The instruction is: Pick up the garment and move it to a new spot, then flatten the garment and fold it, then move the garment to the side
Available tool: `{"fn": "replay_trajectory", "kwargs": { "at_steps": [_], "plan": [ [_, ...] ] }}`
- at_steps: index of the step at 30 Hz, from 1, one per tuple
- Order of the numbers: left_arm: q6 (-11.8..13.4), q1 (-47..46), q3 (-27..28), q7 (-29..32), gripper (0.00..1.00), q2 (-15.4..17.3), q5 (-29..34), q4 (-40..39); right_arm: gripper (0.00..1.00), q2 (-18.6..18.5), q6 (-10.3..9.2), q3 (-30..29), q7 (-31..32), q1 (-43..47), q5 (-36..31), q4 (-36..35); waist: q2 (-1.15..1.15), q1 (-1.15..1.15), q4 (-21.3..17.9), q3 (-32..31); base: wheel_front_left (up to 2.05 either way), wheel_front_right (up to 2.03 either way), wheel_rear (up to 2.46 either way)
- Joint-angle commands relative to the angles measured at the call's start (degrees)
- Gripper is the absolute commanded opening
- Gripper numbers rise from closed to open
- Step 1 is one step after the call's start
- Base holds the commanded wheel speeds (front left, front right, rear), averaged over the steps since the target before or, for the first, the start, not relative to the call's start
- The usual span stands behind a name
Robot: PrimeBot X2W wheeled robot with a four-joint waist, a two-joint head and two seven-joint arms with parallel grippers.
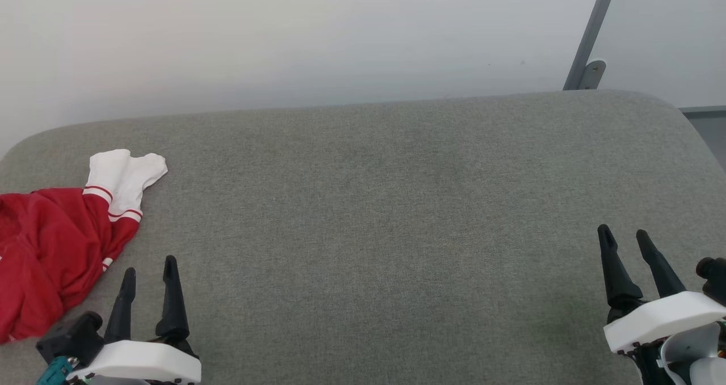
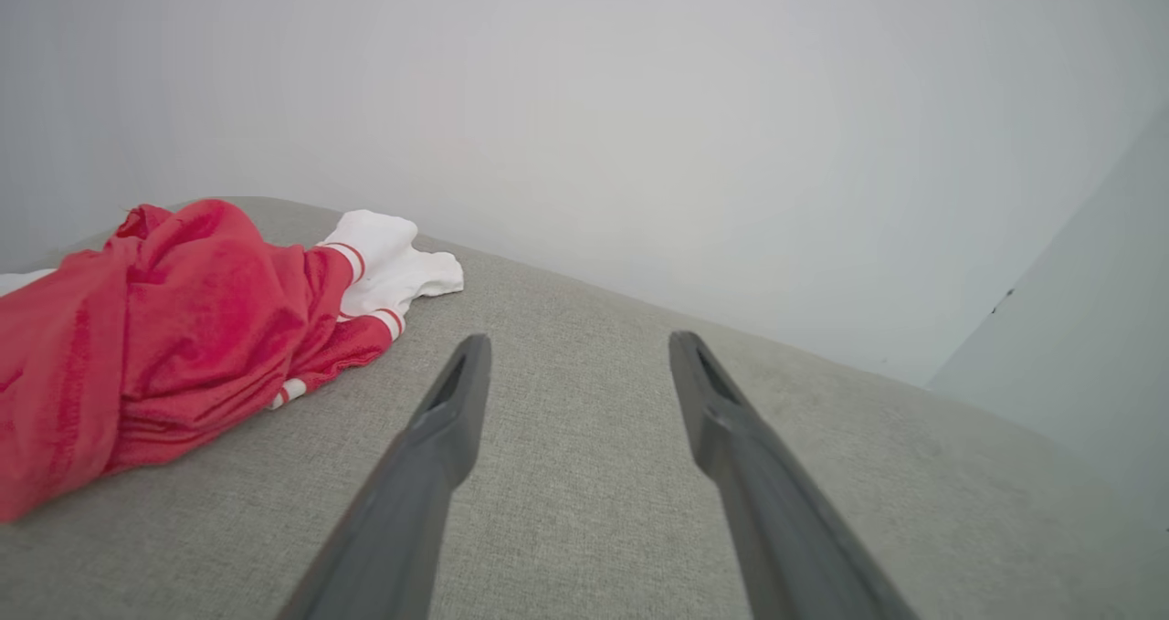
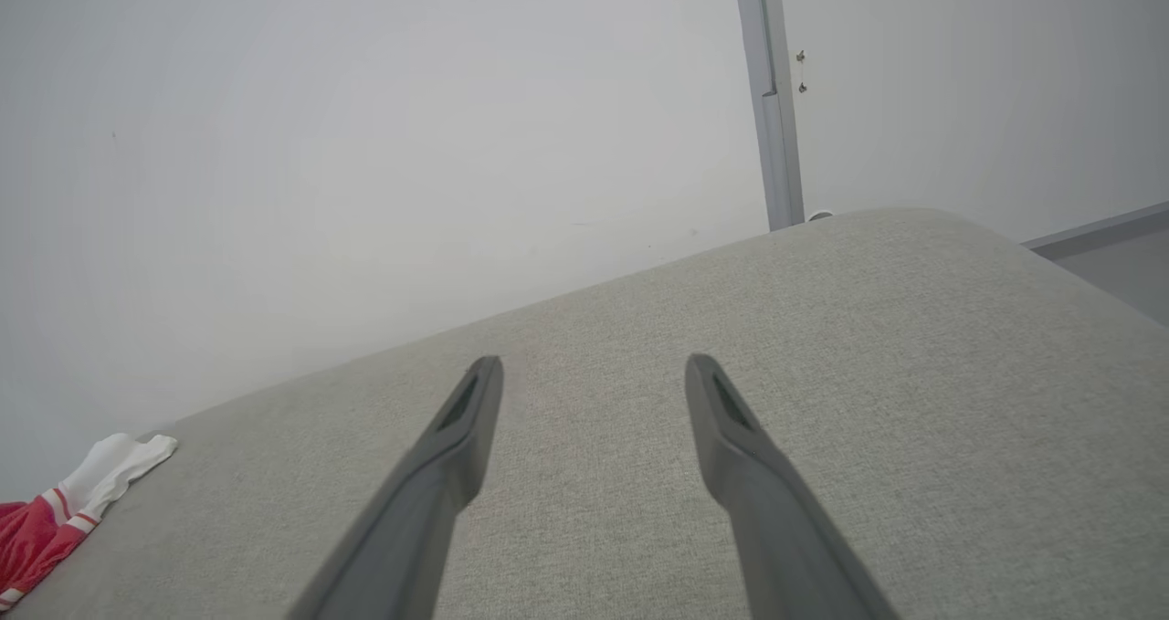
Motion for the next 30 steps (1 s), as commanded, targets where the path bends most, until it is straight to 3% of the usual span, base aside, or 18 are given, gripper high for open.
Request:
{"fn": "replay_trajectory", "kwargs": {
  "at_steps": [1, 20, 30],
  "plan": [
    [-0.4, 0.4, 0.2, -0.5, 1.00, 0.2, 1.4, 0.0, 1.00, -0.3, -0.01, 0.2, -0.7, -0.2, -1.1, 0.0, 0.00, 0.00, 0.0, 0.0, 0.00, 0.00, 0.00],
    [-0.9, 0.6, -0.3, -2.5, 1.00, 0.7, 8.5, -0.1, 1.00, -1.0, -0.01, 0.7, -2.0, -0.1, -7.7, -0.5, 0.00, 0.00, 0.0, 0.1, 0.00, 0.00, 0.00],
    [-1.1, 0.2, -1.1, -2.6, 1.00, 1.0, 7.7, 0.1, 1.00, -1.0, -0.01, 0.8, -1.6, 0.0, -7.8, -1.0, 0.00, 0.00, 0.2, 0.3, 0.00, 0.00, 0.00]
  ]
}}
